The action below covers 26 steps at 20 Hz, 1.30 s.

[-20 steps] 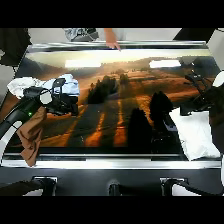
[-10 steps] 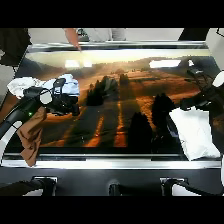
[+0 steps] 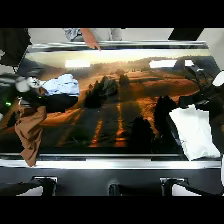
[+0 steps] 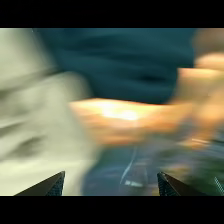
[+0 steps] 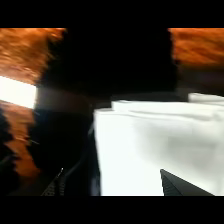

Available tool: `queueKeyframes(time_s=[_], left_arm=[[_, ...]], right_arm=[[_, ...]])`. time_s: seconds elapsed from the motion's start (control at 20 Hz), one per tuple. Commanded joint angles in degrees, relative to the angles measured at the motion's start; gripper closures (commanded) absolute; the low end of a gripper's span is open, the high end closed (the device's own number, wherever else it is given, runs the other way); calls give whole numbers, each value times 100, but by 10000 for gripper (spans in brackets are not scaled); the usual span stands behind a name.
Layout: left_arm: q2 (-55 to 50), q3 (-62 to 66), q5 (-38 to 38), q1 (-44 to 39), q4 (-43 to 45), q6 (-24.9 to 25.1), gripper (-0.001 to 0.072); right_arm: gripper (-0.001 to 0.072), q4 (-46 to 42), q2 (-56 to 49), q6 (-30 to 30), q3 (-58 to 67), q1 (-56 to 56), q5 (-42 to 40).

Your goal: Fold the shirts.

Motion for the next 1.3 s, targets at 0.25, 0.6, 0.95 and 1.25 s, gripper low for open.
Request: queueKeyframes(time_s=[0.25,0.6,0.95,1.25], left_arm=[[48,-1069,485,1794,-1075,603,-13],[-254,-1897,1327,1797,-684,881,-13],[-483,-1823,1287,1794,-673,876,684],[1624,-1231,2612,1639,-1681,94,685]], right_arm=[[3,1373,-2,-863,-2,7,114],[4,1381,-2,-909,-2,7,168],[6,1421,-2,-776,-2,7,560],[43,1421,0,-717,-2,7,527]])
